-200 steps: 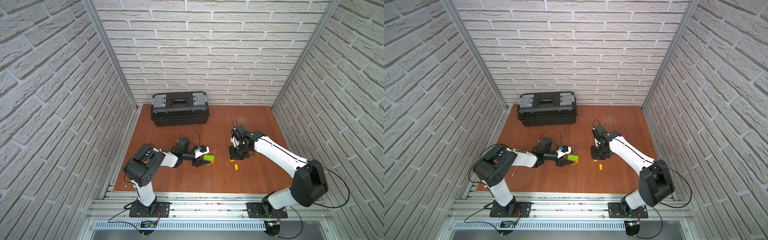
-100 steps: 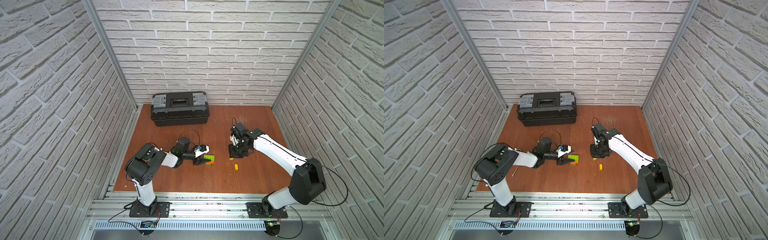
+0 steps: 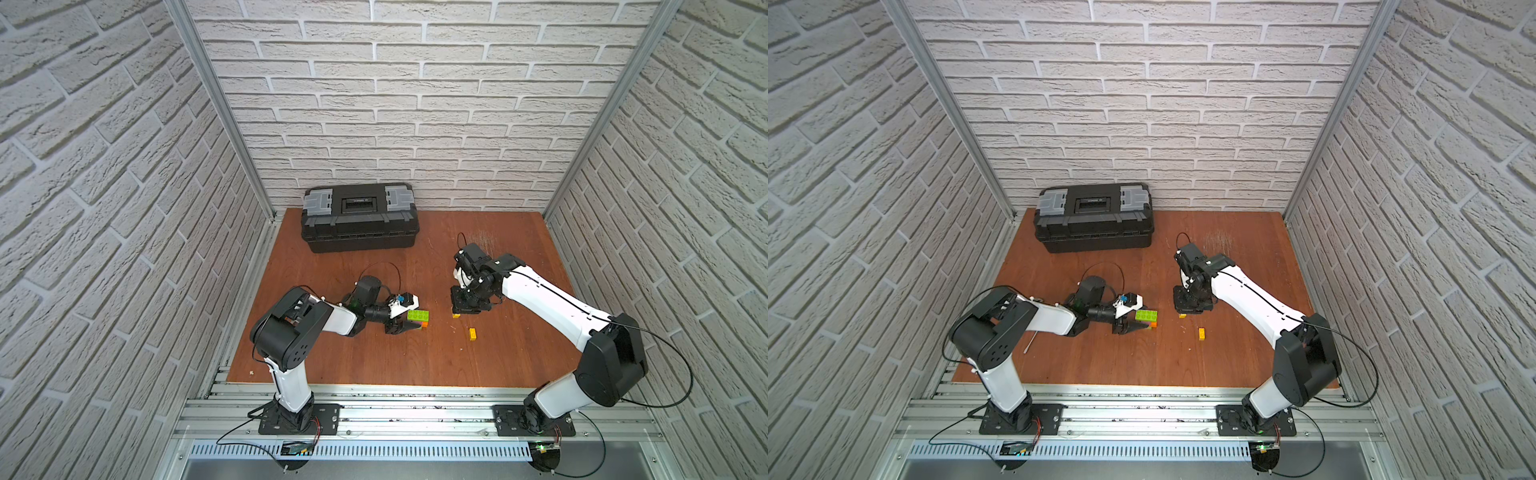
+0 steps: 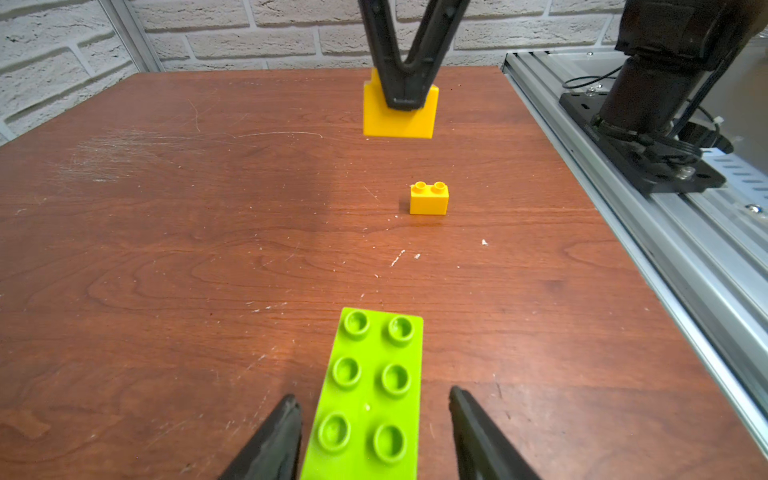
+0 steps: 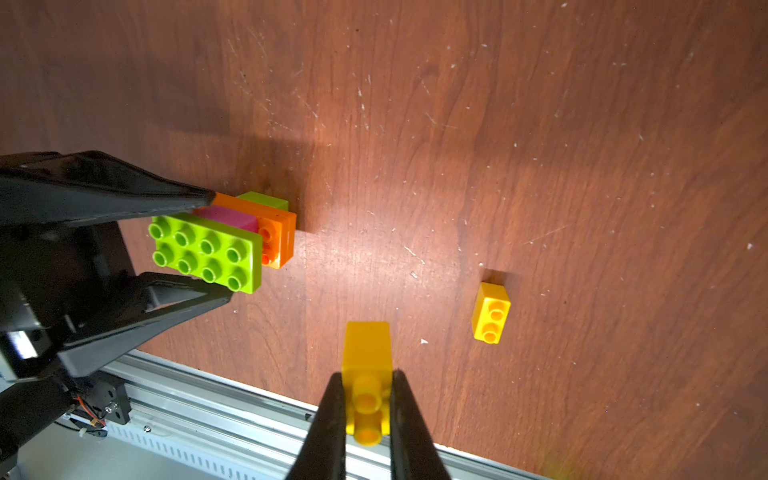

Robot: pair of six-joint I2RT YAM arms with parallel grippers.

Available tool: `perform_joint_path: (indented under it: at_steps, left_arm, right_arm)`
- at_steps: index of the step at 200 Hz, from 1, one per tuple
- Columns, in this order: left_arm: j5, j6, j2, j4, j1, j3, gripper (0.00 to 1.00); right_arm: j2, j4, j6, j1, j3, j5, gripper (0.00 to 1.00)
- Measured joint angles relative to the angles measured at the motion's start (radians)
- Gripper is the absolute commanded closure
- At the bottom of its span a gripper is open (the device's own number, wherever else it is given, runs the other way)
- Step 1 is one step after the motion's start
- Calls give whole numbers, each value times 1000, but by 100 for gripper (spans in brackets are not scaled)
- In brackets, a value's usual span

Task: Assemble a carrot with lego
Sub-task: Assemble the lego brick with the lego brick.

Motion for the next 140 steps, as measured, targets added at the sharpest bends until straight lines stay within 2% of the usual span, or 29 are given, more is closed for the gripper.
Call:
perform_joint_path:
  at_steps: [43, 140]
  left_arm:
    - [-5, 3, 5, -8, -2, 1, 45]
    - [-19, 11, 5, -48, 1, 31, 66]
  right_arm:
    - [31, 2, 29, 48, 17, -13, 98]
    - [80, 2, 53, 83, 66, -15, 98]
